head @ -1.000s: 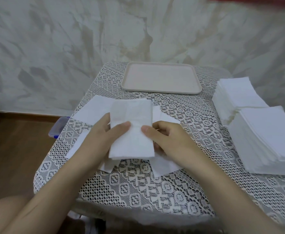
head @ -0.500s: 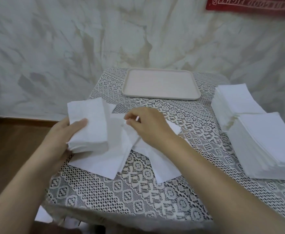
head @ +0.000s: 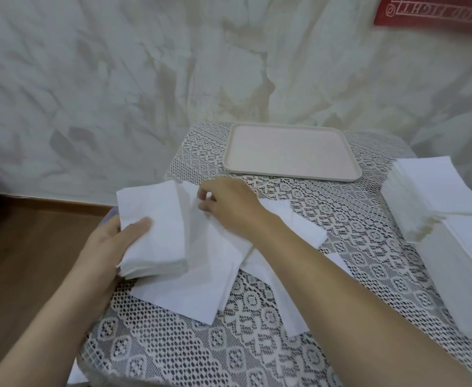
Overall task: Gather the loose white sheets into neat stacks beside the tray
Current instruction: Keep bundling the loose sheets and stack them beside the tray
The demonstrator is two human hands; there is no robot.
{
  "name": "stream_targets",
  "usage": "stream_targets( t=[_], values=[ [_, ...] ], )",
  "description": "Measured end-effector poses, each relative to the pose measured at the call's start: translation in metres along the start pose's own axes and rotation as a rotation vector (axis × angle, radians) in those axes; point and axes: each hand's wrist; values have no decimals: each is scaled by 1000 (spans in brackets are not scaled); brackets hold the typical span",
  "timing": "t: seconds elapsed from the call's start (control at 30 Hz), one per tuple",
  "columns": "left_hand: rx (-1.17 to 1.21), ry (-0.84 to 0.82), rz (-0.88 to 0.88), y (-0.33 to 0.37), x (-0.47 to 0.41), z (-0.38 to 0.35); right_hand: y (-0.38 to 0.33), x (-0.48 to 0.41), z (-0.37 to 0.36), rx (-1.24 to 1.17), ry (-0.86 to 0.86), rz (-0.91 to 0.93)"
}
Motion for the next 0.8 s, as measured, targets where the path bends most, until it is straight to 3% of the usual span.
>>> stream_targets(
  t=[0.1, 0.27, 0.67, 0.8],
  values=[
    [-15, 2, 12, -1, 0, 0, 0, -2, 2, 3, -12, 6],
    [-45, -7, 11, 1, 0, -2, 18, 9, 24, -53, 119, -13],
    [-30, 19, -10, 0, 3, 1, 1, 10, 7, -67, 89, 15],
    [-42, 40, -27, -2, 0, 4, -12, -10, -6, -67, 113, -67]
  ],
)
Point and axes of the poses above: each hand's wrist, its own x-axis away from the middle knuckle, its own z-axis out of the back of the hand, y = z × x, and after that the axes turned 9 degrees about -z, right-handed
